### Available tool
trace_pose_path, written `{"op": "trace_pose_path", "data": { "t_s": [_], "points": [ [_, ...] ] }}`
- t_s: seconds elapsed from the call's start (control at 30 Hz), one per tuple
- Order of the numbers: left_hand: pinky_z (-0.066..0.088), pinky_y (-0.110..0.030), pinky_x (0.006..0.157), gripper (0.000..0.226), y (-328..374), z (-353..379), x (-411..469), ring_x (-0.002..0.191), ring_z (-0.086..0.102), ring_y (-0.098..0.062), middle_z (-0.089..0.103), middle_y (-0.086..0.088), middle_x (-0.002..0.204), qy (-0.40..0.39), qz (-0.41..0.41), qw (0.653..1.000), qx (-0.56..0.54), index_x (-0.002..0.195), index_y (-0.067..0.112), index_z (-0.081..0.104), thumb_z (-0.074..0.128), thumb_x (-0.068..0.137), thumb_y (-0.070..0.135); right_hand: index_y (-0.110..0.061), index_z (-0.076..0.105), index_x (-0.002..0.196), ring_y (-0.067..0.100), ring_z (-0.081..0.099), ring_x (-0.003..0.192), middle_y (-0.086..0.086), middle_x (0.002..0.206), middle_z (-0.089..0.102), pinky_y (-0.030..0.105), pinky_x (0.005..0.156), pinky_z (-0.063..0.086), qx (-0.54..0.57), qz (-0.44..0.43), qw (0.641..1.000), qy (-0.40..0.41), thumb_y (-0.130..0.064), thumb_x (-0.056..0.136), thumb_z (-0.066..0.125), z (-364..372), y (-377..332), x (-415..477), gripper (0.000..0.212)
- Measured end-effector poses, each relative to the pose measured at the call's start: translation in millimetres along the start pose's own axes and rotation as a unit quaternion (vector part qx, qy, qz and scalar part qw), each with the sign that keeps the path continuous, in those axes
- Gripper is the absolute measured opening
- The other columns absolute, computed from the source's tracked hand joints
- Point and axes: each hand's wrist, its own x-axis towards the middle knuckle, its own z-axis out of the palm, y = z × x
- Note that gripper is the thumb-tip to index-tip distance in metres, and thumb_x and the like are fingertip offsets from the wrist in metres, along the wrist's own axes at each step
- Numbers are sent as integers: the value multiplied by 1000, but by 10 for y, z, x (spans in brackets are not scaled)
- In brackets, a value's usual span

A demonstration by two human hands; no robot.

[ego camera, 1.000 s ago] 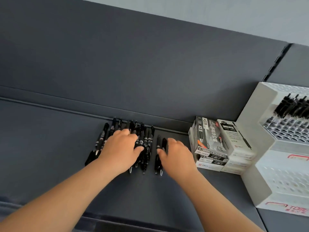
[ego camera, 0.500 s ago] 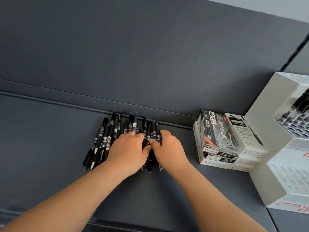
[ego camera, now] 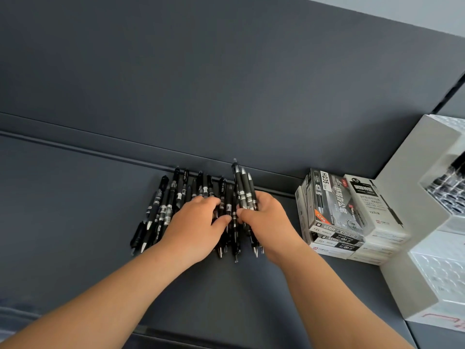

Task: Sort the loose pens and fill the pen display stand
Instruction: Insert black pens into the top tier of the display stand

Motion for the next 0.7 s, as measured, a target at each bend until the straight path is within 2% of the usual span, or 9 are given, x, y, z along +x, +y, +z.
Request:
{"op": "trace_pose_path", "data": {
  "t_s": [0.1, 0.17, 0.2, 0.27, 0.33, 0.4, 0.5, 0.63, 0.7],
  "points": [
    [41, -27, 78, 38, 96, -56, -3, 91, 52, -12, 50, 10, 96, 34, -8, 998, -55, 124, 24, 55, 47, 94, 44, -17, 62, 104, 16, 63, 82, 11, 99, 70, 35, 81, 54, 27, -19, 999, -28, -2, 85, 60, -57, -74, -71, 25],
    [42, -26, 79, 29, 192, -88, 6, 90, 55, -9, 53, 12, 95, 25, -20, 990, -138, 110, 26, 61, 49, 92, 44, -15, 60, 110, 14, 64, 83, 11, 101, 70, 30, 78, 54, 41, -44, 996, -60, -1, 85, 61, -88, -135, -134, 29],
    [44, -25, 82, 25, 249, -109, 9, 93, 58, -7, 58, 12, 97, 4, -31, 978, -208, 105, 27, 63, 50, 91, 44, -15, 58, 115, 14, 67, 86, 8, 102, 71, 30, 81, 54, 41, -56, 995, -75, -2, 85, 62, -101, -165, -167, 33],
    [45, -22, 82, 23, 383, -168, -2, 95, 62, -3, 68, 11, 100, -62, -58, 927, -364, 102, 27, 65, 54, 90, 43, -16, 51, 126, 18, 68, 96, 6, 105, 71, 39, 92, 52, 24, -75, 992, -95, -9, 83, 64, -118, -227, -220, 46],
    [47, -22, 81, 21, 503, -223, -13, 92, 64, -3, 72, 10, 100, -118, -77, 880, -454, 105, 24, 65, 55, 92, 38, -17, 45, 130, 20, 68, 98, 4, 104, 71, 48, 95, 50, -3, -90, 990, -108, -15, 79, 65, -134, -306, -287, 55],
    [48, -24, 79, 19, 589, -241, -11, 88, 66, -6, 73, 5, 101, -120, -84, 859, -491, 107, 21, 65, 55, 94, 30, -23, 44, 129, 19, 68, 98, 1, 104, 71, 48, 94, 50, -25, -100, 989, -103, -17, 77, 64, -183, -385, -353, 56],
    [50, -31, 84, 19, 720, -235, -18, 93, 66, -16, 72, -3, 105, -99, -96, 840, -525, 109, 17, 64, 53, 95, 23, -26, 43, 126, 23, 68, 98, 0, 102, 71, 47, 94, 50, -26, -92, 991, -96, -19, 81, 64, -307, -455, -439, 50],
    [47, -34, 83, 18, 946, -208, -36, 85, 62, -17, 69, -6, 95, -73, -98, 814, -567, 103, 11, 63, 51, 96, 21, -22, 50, 120, 28, 66, 101, 7, 105, 71, 48, 92, 52, 60, -52, 993, -87, -17, 92, 51, -481, -512, -525, 29],
    [47, -34, 79, 14, 1061, -178, -39, 83, 61, -18, 68, -9, 96, -58, -99, 808, -577, 98, 13, 62, 51, 96, 21, -21, 59, 111, 24, 68, 92, 7, 98, 72, 41, 84, 55, 85, -44, 992, -76, -11, 94, 45, -589, -514, -542, 24]
  ]
}}
